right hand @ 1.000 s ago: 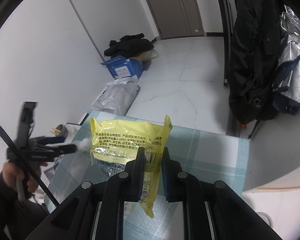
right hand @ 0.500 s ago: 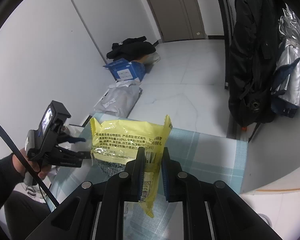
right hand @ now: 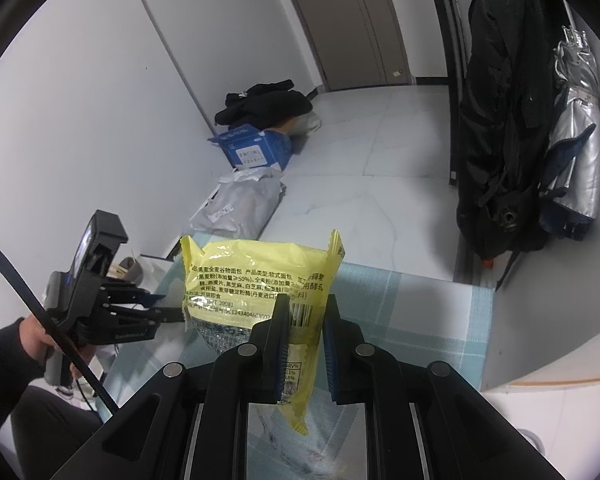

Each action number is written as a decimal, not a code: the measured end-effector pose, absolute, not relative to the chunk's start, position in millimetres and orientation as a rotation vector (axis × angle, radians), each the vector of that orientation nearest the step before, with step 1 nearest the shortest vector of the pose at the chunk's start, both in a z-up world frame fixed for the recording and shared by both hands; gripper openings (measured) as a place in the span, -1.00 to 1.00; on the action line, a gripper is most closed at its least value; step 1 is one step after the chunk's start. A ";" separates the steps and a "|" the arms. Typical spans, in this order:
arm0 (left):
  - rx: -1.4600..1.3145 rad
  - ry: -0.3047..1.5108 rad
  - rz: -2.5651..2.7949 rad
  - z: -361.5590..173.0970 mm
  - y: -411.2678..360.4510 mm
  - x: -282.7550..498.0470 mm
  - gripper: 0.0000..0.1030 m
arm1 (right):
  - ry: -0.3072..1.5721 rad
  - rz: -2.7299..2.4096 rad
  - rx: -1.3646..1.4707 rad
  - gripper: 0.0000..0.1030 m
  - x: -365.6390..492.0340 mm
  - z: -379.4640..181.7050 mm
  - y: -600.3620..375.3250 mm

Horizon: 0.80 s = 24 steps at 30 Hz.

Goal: Collect trash
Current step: 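Grasp the white foam roll with the left gripper while the right lifts the yellow bag, then carry the foam roll and yellow bag in both grippers to the grey bin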

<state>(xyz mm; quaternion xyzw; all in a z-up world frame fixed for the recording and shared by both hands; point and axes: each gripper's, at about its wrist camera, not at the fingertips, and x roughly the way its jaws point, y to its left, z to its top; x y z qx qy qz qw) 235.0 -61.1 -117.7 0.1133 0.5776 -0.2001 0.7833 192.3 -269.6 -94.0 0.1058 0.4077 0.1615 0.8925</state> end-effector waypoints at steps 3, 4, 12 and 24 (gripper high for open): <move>0.225 1.195 -0.423 -101.0 -62.3 225.1 -0.64 | 0.827 0.321 0.225 -0.72 187.4 -89.5 -271.7; 0.217 1.179 -0.413 -96.7 -62.3 222.4 -0.64 | 0.815 0.306 0.231 -0.72 184.9 -87.4 -273.3; 0.161 1.023 -0.377 -46.7 -70.6 192.8 -0.64 | 0.763 0.268 0.295 -0.72 159.1 -73.5 -283.6; 0.143 0.841 -0.439 20.8 -95.4 144.2 -0.64 | 0.643 0.195 0.311 -0.72 107.7 -12.3 -320.3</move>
